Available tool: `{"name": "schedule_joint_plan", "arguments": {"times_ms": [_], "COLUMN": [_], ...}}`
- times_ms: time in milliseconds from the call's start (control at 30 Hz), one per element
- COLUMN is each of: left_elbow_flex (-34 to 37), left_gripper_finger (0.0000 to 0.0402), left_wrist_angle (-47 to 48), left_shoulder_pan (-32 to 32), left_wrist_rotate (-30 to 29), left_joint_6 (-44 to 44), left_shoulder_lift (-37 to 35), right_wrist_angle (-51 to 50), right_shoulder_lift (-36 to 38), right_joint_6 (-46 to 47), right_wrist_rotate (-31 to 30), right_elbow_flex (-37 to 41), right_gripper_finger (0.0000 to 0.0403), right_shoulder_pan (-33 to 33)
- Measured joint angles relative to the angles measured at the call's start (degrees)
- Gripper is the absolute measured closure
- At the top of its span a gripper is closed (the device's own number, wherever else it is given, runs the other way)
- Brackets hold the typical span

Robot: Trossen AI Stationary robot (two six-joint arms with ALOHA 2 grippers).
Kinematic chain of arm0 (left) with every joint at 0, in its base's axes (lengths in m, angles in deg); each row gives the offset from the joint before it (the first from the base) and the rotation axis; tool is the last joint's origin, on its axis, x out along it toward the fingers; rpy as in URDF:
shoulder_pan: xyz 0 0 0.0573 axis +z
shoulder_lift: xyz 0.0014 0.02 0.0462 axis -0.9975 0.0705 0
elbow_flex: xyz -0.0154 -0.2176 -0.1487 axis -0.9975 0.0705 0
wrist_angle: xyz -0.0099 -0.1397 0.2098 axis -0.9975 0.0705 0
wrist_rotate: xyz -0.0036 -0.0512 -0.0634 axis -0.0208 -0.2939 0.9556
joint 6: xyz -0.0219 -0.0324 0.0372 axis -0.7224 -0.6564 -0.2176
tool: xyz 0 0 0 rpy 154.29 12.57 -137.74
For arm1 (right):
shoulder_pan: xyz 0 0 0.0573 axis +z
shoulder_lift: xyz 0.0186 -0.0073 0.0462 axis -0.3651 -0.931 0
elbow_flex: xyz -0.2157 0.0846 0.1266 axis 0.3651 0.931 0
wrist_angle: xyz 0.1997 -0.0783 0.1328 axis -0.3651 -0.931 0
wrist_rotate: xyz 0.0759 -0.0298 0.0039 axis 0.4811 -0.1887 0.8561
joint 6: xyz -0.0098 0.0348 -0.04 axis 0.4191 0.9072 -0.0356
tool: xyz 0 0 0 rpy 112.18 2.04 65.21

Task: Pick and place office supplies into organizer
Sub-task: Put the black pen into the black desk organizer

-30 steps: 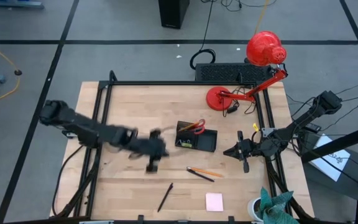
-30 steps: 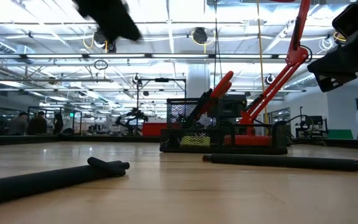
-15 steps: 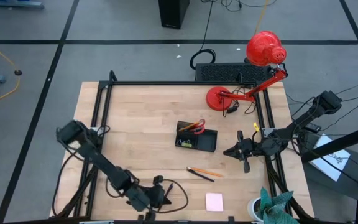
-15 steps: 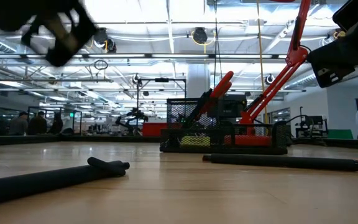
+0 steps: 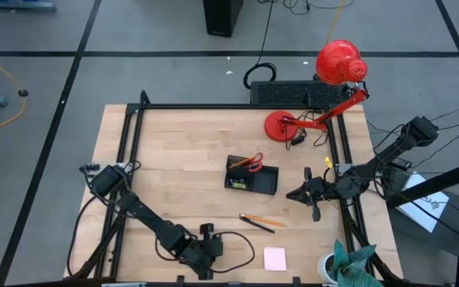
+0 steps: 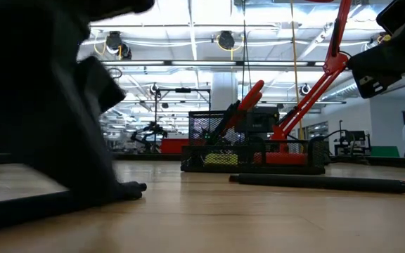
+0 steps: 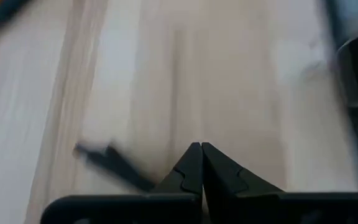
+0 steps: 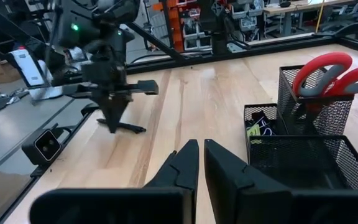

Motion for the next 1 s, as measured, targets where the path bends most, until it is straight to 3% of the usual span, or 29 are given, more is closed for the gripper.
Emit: {"name": "schedule_joint_plan", "arguments": {"times_ms": [200, 567, 800, 1000], "left_elbow_flex": [-0.38, -0.4, 0.19, 0.49], "left_gripper_finger": [0.0397, 0.0391, 0.0398, 0.0394], "left_wrist_angle": [8.57, 19.23, 15.41, 12.51], "left_shoulder_pan": [1.11, 3.48, 3.67, 3.12], "left_wrist_rotate": [4.46, 7.64, 7.57, 6.61], "left_joint_6": [-3.53, 0.1, 7.09, 4.59], "left_shoulder_lift": [-0.09, -0.31, -1.53, -4.52], "right_wrist_angle": [-0.37, -0.85, -0.87, -0.87], "right_shoulder_lift": [0.0, 0.0, 0.0, 0.0], "right_joint_6": [0.19, 0.65, 0.65, 0.65], "right_wrist_rotate": [1.91, 2.77, 2.76, 2.77], "right_elbow_flex": [0.0, 0.0, 0.0, 0.0], "right_gripper_finger": [0.0385, 0.0385, 0.0385, 0.0385], "right_shoulder_pan": [0.02, 0.0, 0.0, 0.0]}}
